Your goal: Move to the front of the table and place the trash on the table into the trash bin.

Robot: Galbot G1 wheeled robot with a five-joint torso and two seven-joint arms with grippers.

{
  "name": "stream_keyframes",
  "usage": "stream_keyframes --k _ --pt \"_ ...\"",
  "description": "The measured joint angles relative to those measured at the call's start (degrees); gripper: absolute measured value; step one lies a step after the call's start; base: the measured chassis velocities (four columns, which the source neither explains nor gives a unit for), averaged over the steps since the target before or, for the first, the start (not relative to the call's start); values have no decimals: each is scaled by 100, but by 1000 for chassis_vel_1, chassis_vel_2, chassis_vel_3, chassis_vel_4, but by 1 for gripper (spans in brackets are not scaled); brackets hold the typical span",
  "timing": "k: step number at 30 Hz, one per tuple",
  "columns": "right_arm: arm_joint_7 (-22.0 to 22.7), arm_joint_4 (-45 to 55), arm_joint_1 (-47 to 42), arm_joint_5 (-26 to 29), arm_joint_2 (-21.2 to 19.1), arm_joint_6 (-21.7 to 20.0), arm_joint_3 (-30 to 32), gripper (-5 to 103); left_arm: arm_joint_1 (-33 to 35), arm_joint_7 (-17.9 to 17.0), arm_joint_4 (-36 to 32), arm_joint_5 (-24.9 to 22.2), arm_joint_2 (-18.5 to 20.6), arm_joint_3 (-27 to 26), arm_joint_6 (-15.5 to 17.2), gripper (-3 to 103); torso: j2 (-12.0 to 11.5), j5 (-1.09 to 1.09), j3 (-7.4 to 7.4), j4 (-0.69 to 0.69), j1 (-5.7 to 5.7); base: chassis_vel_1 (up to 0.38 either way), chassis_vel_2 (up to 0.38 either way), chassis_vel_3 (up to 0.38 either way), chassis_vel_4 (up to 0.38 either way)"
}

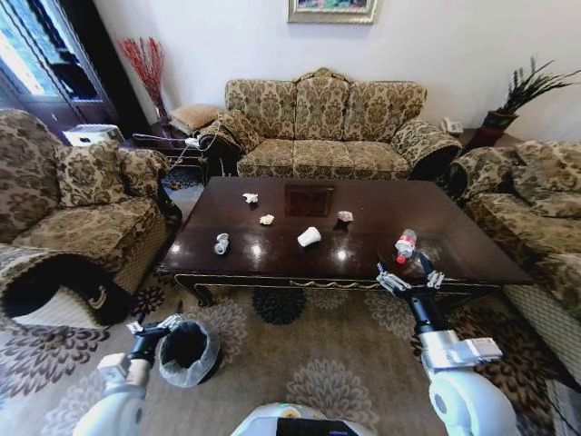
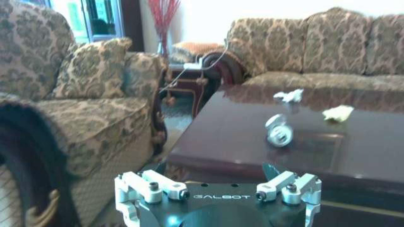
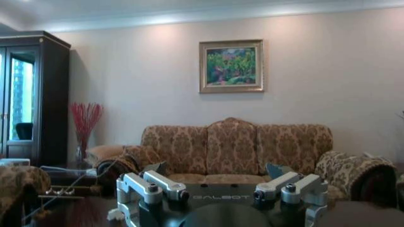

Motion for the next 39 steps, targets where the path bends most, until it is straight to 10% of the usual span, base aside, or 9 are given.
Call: stream_keyframes --k 8,22,39 --pt "67 10 16 287 -43 37 3 100 -100 60 1066 711 -252 254 -76 100 0 -6 -1 1 0 134 127 -126 -120" --pt "-571 -27 -48 428 -73 386 24 100 -1605 281 4147 676 854 843 -94 100 0 -4 0 1 0 -9 -3 4 4" --pt "-175 13 -81 394 -145 559 34 100 -3056 448 6637 823 1093 1349 -539 100 0 -2 0 1 0 0 0 0 0"
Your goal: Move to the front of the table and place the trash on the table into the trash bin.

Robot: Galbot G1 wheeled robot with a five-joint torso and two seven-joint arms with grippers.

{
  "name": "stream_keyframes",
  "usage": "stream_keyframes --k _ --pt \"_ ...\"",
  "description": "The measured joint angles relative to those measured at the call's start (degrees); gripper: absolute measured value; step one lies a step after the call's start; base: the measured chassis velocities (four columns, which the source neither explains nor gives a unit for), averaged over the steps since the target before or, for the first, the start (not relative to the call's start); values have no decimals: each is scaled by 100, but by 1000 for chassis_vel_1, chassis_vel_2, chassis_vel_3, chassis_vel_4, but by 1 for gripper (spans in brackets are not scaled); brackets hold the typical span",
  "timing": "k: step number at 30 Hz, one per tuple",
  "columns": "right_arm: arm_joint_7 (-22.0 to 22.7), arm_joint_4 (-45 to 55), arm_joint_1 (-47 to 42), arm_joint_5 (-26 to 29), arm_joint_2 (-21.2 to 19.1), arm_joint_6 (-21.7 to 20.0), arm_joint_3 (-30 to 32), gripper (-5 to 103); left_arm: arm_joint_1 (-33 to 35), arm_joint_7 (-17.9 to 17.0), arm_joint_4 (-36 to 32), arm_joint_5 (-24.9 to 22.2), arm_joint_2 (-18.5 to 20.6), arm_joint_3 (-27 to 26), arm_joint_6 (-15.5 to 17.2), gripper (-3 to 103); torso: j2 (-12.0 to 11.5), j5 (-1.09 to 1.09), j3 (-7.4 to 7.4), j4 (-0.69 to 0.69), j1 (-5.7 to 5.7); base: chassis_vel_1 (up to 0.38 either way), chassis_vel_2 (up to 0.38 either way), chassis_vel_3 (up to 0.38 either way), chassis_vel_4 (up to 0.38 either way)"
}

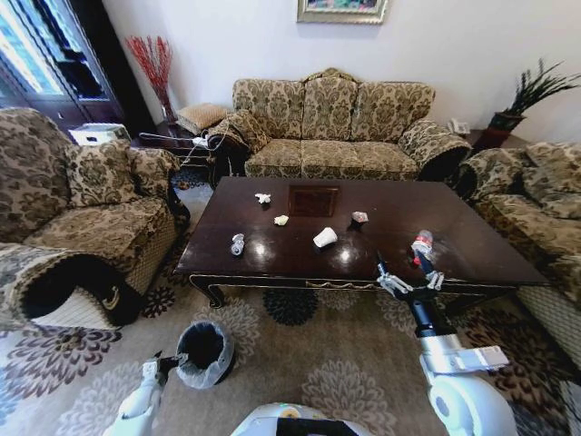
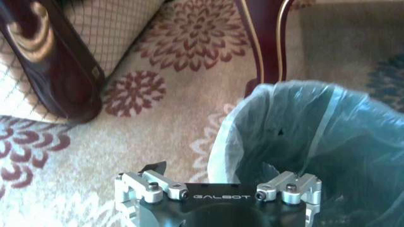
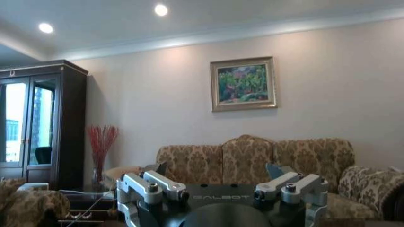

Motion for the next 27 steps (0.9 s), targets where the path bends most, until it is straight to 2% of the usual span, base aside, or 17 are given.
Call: stream_keyframes --k 5,7,11,13,15,16,19,22,23,25,26,27 --pt "-39 16 -78 -114 54 -4 -14 100 -240 80 362 61 23 65 -67 100 0 0 0 0 0 0 0 0 0" --pt "-40 5 -133 -188 84 -34 -29 100 -607 235 797 193 48 175 -160 100 0 0 0 1 0 0 0 0 0" --pt "22 7 -133 -196 83 -50 -27 100 -987 274 1252 366 53 209 -261 101 0 0 0 0 0 0 0 0 0" --pt "70 0 -115 -204 60 -63 -28 100 -1262 316 1668 470 55 190 -412 93 0 -1 0 -2 0 0 0 0 0" --pt "98 -8 -104 -204 54 -63 -27 100 -1329 318 1766 530 55 179 -406 93 0 -1 0 -1 0 0 0 0 0" --pt "121 -18 -109 -202 54 -61 -21 100 -1410 290 1862 604 52 175 -374 83 0 1 0 0 0 0 0 0 0" --pt "135 -22 -123 -185 60 -49 7 100 -1476 257 1923 630 34 175 -323 78 0 1 0 0 0 0 0 0 0" --pt "140 -23 -135 -157 53 -36 47 100 -1547 283 1975 660 2 179 -217 61 0 0 0 -1 0 0 0 0 0" --pt "140 -23 -135 -157 53 -36 47 100 -1547 283 1975 660 2 179 -217 61 0 0 0 -1 0 0 0 0 0" --pt "141 -21 -134 -154 44 -35 59 100 -1569 329 2006 698 -11 173 -153 50 0 0 0 0 0 0 0 0 0" --pt "141 -21 -134 -154 44 -35 59 100 -1569 329 2006 698 -11 173 -153 50 0 0 0 0 0 0 0 0 0" --pt "141 -20 -133 -154 44 -35 60 100 -1577 368 2023 714 -11 160 -132 45 0 0 0 0 0 0 0 0 0"
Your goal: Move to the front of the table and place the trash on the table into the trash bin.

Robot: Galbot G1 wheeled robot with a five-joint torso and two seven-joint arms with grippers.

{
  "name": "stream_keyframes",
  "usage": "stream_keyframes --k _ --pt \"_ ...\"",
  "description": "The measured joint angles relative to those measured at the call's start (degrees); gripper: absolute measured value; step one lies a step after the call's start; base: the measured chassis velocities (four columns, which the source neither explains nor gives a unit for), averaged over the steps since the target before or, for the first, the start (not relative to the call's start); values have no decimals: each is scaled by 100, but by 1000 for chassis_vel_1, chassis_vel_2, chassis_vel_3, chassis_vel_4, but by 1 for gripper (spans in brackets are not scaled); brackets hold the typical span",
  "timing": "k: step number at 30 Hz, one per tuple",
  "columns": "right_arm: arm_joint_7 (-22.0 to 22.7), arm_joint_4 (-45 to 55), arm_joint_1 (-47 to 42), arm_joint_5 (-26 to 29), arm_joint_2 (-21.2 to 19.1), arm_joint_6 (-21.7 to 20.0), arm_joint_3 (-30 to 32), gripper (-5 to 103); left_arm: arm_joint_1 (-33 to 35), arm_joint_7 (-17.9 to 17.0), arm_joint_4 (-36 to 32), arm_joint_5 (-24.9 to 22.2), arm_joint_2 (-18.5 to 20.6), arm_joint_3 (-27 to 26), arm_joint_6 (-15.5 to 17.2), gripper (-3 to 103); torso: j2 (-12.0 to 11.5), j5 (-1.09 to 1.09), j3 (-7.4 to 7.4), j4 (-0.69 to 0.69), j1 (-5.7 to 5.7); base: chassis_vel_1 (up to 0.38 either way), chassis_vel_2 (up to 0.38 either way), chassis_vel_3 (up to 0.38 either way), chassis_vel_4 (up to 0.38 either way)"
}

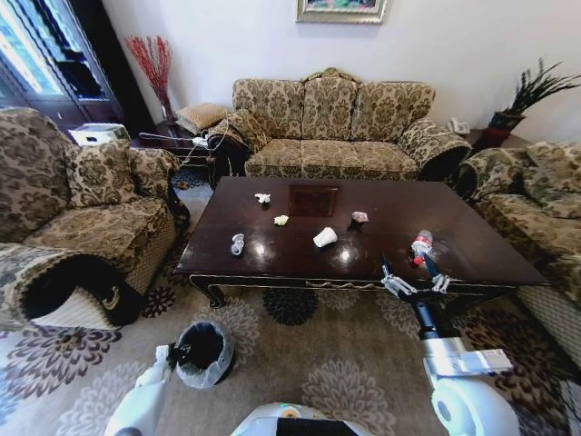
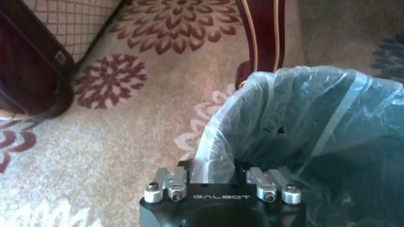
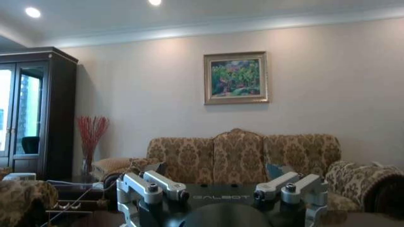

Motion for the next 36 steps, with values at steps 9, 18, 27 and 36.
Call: stream_keyframes --k 9,18,27,36 --pt "130 15 -14 -2 30 1 -23 100 48 86 -80 -74 2 -85 37 13 0 -1 0 0 0 0 0 0 0" --pt "154 0 -39 190 73 22 -17 100 350 282 -320 -204 -33 -258 -164 1 0 -1 0 0 0 0 0 0 0" --pt "43 -22 45 300 61 8 -18 100 1273 310 -1331 -735 -60 -502 -248 1 0 -2 0 -1 0 0 0 0 0" --pt "-91 -109 210 364 84 -19 -32 100 3001 -76 -3560 -1582 -63 -961 -162 1 1 -2 -1 -4 0 0 0 0 0"
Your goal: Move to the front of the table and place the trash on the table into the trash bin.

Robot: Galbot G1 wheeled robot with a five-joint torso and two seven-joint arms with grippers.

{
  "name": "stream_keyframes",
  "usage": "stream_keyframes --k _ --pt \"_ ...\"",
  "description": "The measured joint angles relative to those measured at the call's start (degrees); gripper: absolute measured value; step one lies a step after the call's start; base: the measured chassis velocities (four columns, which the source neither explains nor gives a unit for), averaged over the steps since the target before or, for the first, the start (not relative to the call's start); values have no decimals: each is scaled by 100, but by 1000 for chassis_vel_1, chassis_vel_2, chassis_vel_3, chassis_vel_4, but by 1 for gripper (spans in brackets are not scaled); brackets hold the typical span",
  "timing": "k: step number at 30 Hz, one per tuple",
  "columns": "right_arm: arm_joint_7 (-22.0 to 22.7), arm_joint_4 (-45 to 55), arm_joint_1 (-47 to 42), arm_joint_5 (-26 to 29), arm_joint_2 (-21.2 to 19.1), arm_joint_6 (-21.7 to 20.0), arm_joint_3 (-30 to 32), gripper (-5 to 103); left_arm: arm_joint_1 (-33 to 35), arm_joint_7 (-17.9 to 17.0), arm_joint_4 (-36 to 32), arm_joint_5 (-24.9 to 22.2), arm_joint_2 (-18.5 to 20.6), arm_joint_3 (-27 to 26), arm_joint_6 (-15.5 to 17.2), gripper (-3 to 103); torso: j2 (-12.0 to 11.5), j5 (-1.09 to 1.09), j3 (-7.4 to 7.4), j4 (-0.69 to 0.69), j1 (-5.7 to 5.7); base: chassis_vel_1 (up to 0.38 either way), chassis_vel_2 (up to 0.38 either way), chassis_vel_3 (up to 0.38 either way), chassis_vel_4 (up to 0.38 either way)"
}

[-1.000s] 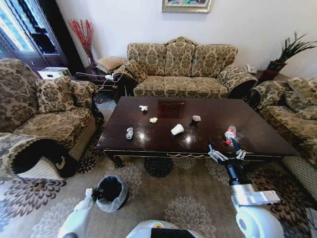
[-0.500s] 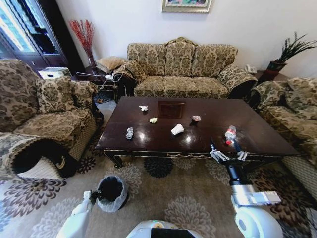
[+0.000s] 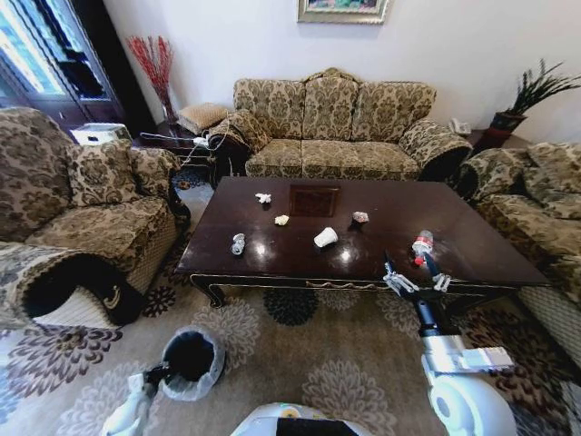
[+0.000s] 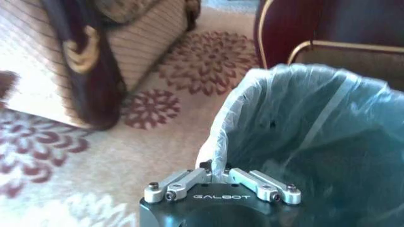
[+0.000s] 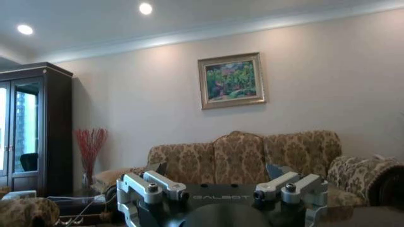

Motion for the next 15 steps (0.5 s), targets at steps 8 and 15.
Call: stream_keyframes --k 8,15 --pt "-183 -74 126 128 240 45 -36 100 1755 -207 -2256 -574 -312 -944 146 1 0 0 0 6 -1 0 0 0 0" --pt "-4 -302 161 82 447 209 -72 100 2768 -409 -4197 -767 -671 -1391 292 1 0 3 1 4 0 0 0 0 0"
